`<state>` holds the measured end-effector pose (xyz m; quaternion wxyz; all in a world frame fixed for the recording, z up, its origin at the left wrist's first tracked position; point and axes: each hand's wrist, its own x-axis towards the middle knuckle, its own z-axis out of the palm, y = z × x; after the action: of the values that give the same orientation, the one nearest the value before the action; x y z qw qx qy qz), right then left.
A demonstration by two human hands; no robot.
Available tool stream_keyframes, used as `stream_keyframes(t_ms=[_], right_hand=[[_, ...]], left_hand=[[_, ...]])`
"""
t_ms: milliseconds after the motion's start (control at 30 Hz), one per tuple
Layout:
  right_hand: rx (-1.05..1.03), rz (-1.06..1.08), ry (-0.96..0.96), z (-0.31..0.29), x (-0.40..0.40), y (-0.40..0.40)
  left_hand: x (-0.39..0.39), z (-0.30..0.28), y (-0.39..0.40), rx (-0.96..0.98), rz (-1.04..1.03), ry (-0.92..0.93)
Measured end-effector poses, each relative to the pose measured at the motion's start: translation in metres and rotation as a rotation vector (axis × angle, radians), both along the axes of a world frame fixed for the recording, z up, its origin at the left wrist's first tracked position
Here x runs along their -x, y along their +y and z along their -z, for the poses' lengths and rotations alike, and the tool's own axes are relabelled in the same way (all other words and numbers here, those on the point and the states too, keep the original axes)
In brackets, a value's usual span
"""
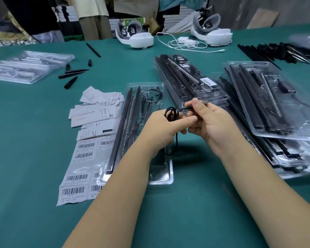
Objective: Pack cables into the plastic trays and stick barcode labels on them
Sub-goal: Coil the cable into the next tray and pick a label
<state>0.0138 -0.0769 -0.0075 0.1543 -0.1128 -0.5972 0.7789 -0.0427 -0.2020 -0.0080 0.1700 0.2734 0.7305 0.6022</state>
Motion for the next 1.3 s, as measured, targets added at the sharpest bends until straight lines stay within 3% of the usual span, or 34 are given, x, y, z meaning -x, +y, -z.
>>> stream_keyframes(t_ms=[200, 467, 667, 800, 967, 1133, 1300], right_hand=[[-0.260, -0.019, 0.037, -0.005, -0.006, -0.004], [0.086, 0.014, 0.271, -0.008, -0.009, 0.000], [0.261, -0.034, 0.263, -0.007, -0.008, 0.005], [0.099, -0.071, 0.158, -0.006, -0.007, 0.001], [-0.096, -0.061, 0.058, -0.004, -0.008, -0.004], [-0.274, -0.107, 0.124, -0.004, -0.011, -0.016], [-0.498, -0.038, 0.055, -0.002, -0.010, -0.020]], left_hand=[[-0.005, 0.000, 0.004, 0.069, 0.020, 0.096], [-0.003, 0.002, 0.003, 0.014, 0.072, 0.054], [-0.004, 0.003, 0.005, 0.035, 0.038, 0.063], [-0.001, 0.000, 0.003, -0.164, -0.070, -0.167], [0.003, 0.000, 0.001, -0.260, -0.107, -0.268], [0.007, 0.006, 0.003, -0.255, -0.192, -0.201], [0.005, 0.008, 0.010, -0.263, -0.365, -0.208]])
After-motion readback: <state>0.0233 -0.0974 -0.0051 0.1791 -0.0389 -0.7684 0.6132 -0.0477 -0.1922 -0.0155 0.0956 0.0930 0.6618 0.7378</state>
